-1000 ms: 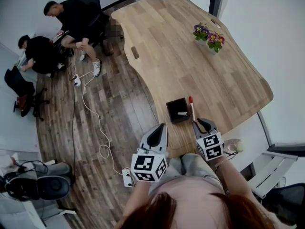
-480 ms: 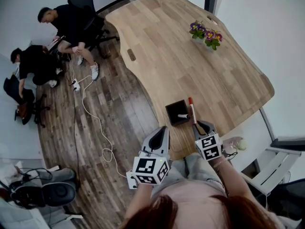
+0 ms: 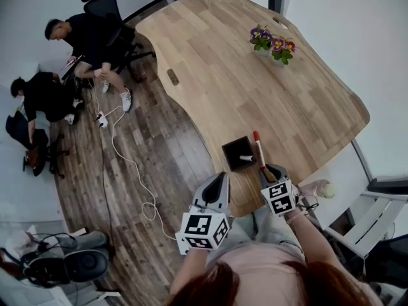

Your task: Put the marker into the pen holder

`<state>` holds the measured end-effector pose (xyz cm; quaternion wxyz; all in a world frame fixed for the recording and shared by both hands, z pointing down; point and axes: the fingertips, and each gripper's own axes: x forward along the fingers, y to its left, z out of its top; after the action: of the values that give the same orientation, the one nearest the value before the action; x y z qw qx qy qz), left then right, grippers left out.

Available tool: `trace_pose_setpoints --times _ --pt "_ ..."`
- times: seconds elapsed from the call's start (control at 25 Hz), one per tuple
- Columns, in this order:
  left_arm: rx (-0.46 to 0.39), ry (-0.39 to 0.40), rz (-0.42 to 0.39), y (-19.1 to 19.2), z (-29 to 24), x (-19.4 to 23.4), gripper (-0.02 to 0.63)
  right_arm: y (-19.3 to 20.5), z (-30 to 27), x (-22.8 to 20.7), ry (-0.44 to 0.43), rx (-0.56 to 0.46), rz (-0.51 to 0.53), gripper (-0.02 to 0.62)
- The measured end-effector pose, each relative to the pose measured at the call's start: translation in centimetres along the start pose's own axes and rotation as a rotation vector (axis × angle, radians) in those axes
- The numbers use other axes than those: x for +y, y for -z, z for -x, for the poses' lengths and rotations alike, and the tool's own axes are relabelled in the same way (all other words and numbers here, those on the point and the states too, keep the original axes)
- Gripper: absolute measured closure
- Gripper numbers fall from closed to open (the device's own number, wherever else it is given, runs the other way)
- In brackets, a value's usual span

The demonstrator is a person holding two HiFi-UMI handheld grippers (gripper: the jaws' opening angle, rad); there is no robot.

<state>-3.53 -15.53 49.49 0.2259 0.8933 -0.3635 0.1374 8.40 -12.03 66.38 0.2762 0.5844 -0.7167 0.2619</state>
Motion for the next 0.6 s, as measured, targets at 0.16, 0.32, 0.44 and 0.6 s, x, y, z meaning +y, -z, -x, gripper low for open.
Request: trace_pose_setpoints --times 0.16,0.32,0.44,0.6 --pt "0.012 0.005 -0.003 0.1 -0.3 0.0 0.606 0.3 -0.7 0.0 0.014 0.015 -0.014 0.535" --pt "0.017 0.006 -0.004 0.0 -0.5 0.2 0.604 0.4 -1.2 -0.4 0.045 0.020 -0.009 0.529" --pt "0.020 0.008 -0.003 0.0 -0.8 0.3 0.606 0.4 -1.4 -0.6 0.068 0.036 -0.006 0.520" --pt "0.024 0.013 -0.001 0.1 -1.0 0.1 0.605 0.5 -1.6 -0.6 0.086 0.049 -0.003 0.511"
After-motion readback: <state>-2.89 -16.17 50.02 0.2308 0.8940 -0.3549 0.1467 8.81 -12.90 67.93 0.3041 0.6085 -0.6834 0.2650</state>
